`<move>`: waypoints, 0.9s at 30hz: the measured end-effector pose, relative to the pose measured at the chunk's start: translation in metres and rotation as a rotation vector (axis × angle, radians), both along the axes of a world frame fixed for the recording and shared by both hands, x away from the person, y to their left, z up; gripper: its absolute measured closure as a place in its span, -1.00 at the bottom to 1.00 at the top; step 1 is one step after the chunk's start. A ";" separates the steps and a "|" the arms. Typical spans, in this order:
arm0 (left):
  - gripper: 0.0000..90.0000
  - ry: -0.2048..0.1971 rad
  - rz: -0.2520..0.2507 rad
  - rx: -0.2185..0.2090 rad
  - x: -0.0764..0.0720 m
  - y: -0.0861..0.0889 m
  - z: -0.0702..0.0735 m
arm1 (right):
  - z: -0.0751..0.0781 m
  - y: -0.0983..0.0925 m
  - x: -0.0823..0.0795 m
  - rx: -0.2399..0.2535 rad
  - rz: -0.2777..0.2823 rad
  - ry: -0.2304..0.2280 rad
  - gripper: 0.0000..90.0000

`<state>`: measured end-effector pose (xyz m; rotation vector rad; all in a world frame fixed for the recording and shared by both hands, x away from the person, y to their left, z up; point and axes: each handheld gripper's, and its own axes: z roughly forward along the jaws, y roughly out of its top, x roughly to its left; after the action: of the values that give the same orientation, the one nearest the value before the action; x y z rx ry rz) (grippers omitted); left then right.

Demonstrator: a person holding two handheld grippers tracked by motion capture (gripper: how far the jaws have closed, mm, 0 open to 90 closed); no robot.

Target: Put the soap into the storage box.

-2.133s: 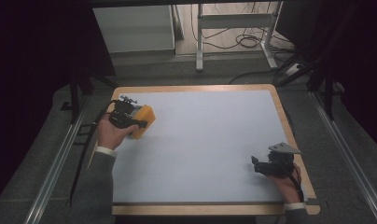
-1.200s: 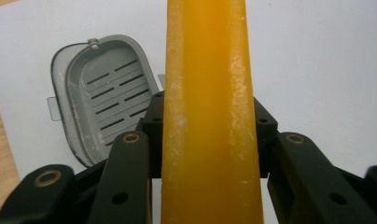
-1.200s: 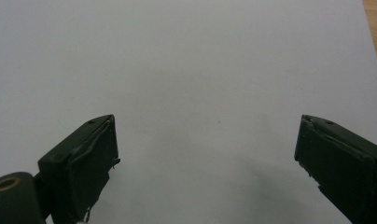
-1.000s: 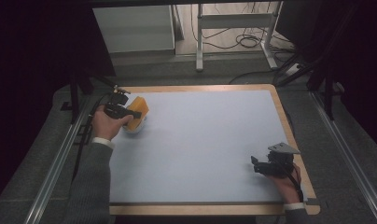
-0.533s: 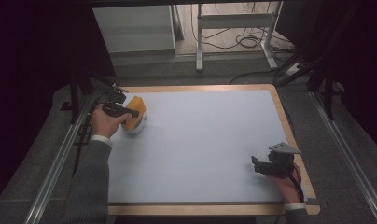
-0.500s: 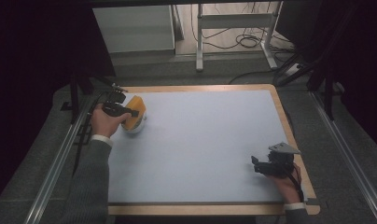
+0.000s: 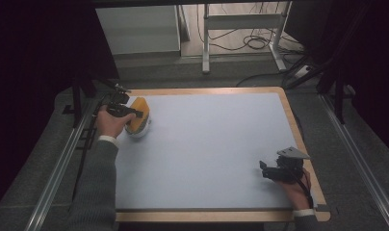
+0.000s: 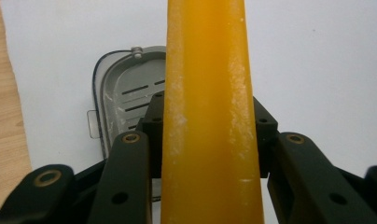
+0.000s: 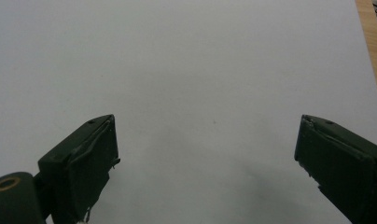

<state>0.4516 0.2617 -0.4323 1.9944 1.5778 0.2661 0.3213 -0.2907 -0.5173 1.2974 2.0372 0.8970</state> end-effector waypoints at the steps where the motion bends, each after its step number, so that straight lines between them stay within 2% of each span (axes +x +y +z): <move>1: 0.35 0.000 0.004 0.005 0.001 0.001 -0.001 | 0.000 0.000 0.000 0.000 0.000 0.000 -0.87; 3: 0.35 0.004 0.009 0.015 0.003 0.002 -0.003 | 0.000 0.000 0.000 -0.001 0.000 0.000 -0.87; 15: 0.35 0.017 0.066 -0.013 0.012 0.009 -0.019 | 0.001 0.000 -0.001 0.003 -0.002 -0.009 -0.87; 27: 0.35 0.028 0.084 -0.010 0.015 0.010 -0.028 | 0.001 0.000 -0.001 0.000 -0.002 -0.006 -0.87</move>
<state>0.4669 0.2722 -0.4606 1.9342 1.6796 0.2635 0.3206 -0.2911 -0.5167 1.2947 2.0309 0.8986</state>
